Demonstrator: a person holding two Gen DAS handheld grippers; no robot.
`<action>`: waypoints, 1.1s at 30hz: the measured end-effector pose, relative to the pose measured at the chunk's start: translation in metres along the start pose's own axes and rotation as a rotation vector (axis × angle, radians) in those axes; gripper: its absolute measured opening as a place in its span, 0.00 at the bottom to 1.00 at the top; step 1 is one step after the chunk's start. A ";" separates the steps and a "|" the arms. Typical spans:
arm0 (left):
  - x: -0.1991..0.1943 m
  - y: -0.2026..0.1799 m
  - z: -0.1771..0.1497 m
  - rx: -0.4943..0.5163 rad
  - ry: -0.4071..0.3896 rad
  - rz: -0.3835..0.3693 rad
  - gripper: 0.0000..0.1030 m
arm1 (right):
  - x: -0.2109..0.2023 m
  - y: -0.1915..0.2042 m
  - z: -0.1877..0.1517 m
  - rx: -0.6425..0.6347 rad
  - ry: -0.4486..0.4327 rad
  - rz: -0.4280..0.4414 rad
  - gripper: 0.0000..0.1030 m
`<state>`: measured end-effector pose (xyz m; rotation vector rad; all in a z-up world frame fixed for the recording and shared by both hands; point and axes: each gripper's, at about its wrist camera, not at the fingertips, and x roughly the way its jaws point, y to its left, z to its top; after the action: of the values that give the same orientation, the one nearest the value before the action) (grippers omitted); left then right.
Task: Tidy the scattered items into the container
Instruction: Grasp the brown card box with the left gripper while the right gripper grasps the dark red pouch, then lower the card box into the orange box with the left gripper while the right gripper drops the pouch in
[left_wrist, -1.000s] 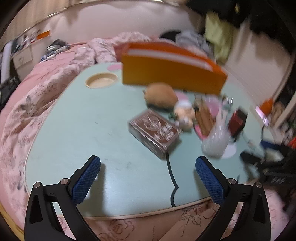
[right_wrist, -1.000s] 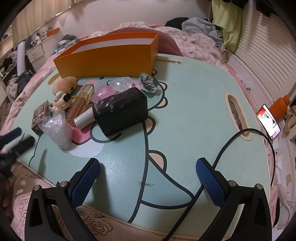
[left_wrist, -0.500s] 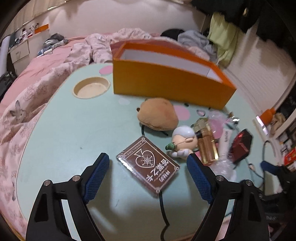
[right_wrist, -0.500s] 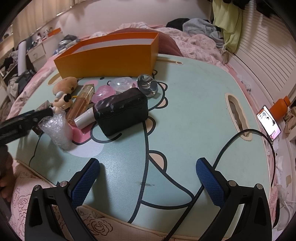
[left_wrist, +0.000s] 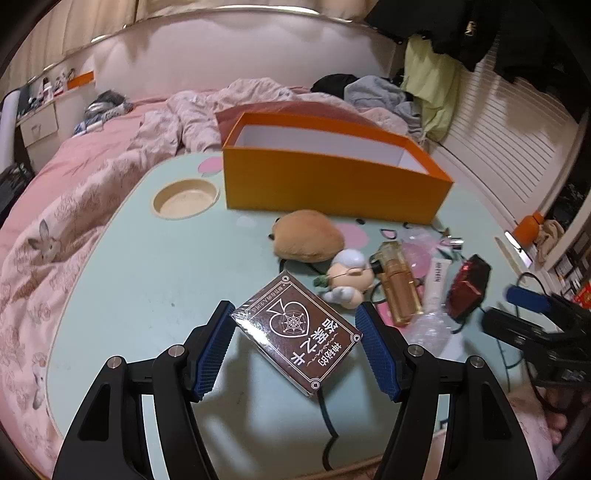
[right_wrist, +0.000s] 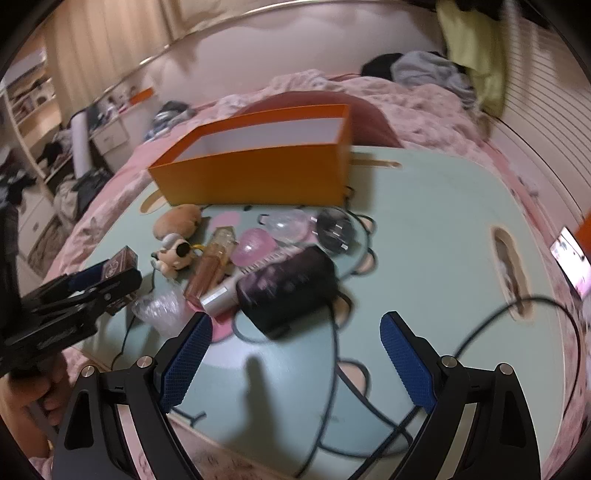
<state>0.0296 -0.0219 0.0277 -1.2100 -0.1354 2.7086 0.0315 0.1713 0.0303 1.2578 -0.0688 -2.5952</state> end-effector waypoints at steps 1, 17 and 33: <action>-0.003 0.000 0.001 -0.001 -0.002 -0.010 0.66 | 0.002 0.002 0.003 -0.013 -0.005 -0.012 0.90; -0.017 0.008 0.016 -0.019 -0.028 -0.050 0.66 | 0.007 -0.017 0.012 0.000 0.001 0.085 0.61; 0.044 -0.008 0.169 0.039 -0.012 -0.102 0.66 | 0.046 -0.008 0.157 -0.034 -0.065 0.073 0.62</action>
<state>-0.1247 -0.0081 0.1094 -1.1438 -0.1408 2.6192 -0.1196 0.1573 0.0924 1.1374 -0.0811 -2.5640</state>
